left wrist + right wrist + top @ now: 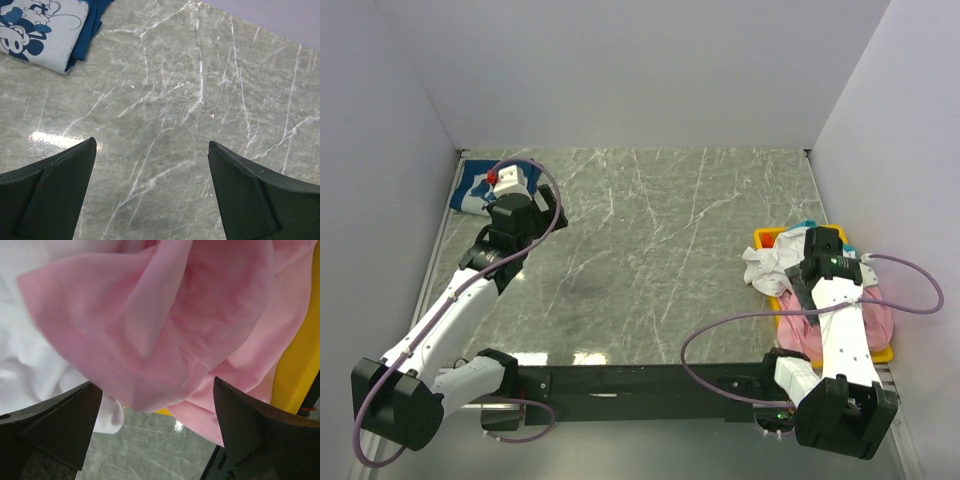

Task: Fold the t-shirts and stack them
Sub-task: Grab the tshirt from the pile

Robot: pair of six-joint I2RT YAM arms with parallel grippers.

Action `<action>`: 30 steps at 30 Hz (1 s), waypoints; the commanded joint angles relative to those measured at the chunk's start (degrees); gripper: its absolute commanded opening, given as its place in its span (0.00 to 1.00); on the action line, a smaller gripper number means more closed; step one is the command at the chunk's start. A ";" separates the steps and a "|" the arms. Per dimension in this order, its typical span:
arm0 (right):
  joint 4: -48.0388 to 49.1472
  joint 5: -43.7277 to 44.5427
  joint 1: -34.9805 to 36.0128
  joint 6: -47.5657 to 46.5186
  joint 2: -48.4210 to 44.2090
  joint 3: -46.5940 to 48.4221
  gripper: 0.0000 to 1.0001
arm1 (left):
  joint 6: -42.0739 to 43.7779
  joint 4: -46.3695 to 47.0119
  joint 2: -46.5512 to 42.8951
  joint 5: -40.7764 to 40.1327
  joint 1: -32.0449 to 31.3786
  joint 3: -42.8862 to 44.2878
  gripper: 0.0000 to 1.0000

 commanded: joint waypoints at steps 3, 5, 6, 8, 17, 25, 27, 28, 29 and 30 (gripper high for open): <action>4.56 -2.96 -0.94 2.38 -0.66 -3.08 0.89 | 0.14 1.11 -1.23 -0.11 0.08 -0.49 1.00; 4.12 -2.26 -0.94 2.38 -2.23 -3.17 0.71 | -0.22 0.93 -2.02 -0.37 0.08 -0.85 0.99; 3.95 -0.87 -0.94 2.47 -2.94 -3.17 0.61 | -0.65 0.93 -2.28 -0.37 0.08 -1.28 0.99; 2.54 0.72 -1.11 3.08 -5.04 -2.99 0.36 | -1.01 1.02 -3.08 -0.90 0.08 -1.64 0.99; 1.05 2.83 -1.90 -0.77 -10.76 7.98 0.00 | -1.71 1.46 -5.01 -2.92 0.08 -2.34 0.99; 13.02 2.42 -1.90 -11.40 -16.82 29.43 0.00 | -2.33 1.63 -3.61 -0.91 0.08 -1.81 0.99; 21.39 -3.36 -1.82 -16.76 -21.30 29.18 0.00 | -2.85 2.07 -3.52 0.32 0.08 -1.90 0.99; 29.61 -5.31 -1.90 -18.17 -22.54 28.66 0.00 | -2.94 2.33 -3.34 0.68 0.08 -1.99 0.99; 33.26 -7.16 -1.82 -20.88 -23.94 28.74 0.00 | -3.12 2.68 -3.25 1.03 -0.01 -1.99 0.99; 36.00 -9.09 -1.90 -21.95 -23.95 29.26 0.00 | -3.20 2.77 -3.17 1.47 0.08 -1.90 0.99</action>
